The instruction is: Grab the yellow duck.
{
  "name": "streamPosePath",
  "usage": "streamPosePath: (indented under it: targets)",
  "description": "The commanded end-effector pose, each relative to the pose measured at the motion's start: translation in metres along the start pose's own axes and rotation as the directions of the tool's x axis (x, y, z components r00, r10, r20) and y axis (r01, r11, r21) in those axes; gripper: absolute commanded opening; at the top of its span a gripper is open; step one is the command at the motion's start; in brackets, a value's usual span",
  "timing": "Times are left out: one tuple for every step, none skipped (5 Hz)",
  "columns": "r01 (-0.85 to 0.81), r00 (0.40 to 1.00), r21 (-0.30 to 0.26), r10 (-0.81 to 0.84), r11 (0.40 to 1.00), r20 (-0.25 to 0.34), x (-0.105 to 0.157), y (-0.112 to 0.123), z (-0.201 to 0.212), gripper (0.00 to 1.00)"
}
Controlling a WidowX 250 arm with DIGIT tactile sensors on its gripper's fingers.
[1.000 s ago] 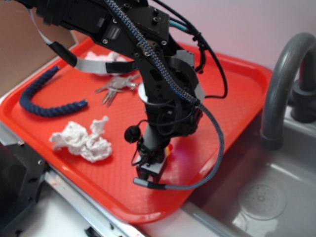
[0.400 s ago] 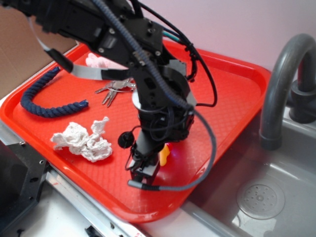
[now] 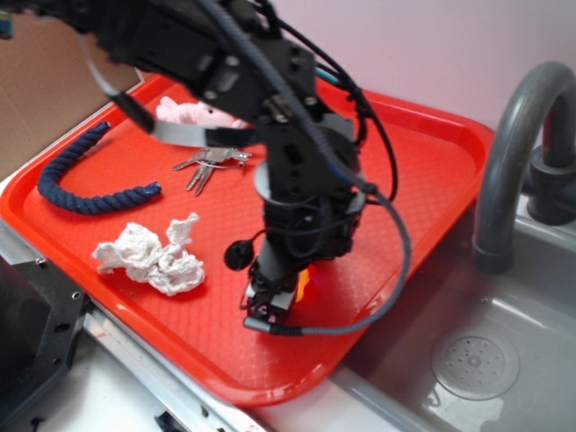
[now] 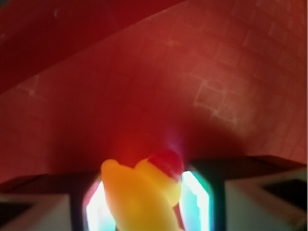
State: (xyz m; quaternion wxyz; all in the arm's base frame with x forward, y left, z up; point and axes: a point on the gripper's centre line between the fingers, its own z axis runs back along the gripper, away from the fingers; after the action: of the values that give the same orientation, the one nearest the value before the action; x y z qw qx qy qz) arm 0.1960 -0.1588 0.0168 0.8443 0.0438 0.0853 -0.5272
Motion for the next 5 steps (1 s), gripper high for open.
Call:
streamPosePath:
  targets:
    - [-0.162,0.985,-0.050,0.164,0.986,0.056,-0.010,0.013,0.026,0.00]
    - [-0.388,0.908,-0.093,0.398,0.917,0.133,-0.034,0.035,0.073,0.00]
    - [-0.603,0.780,-0.111,0.613,0.790,0.128,-0.067,0.047,0.118,0.00]
    - [-0.780,0.599,-0.126,0.790,0.613,0.133,-0.095,0.045,0.154,0.00]
    - [-0.905,0.380,-0.150,0.915,0.398,0.137,-0.123,0.038,0.186,0.00]
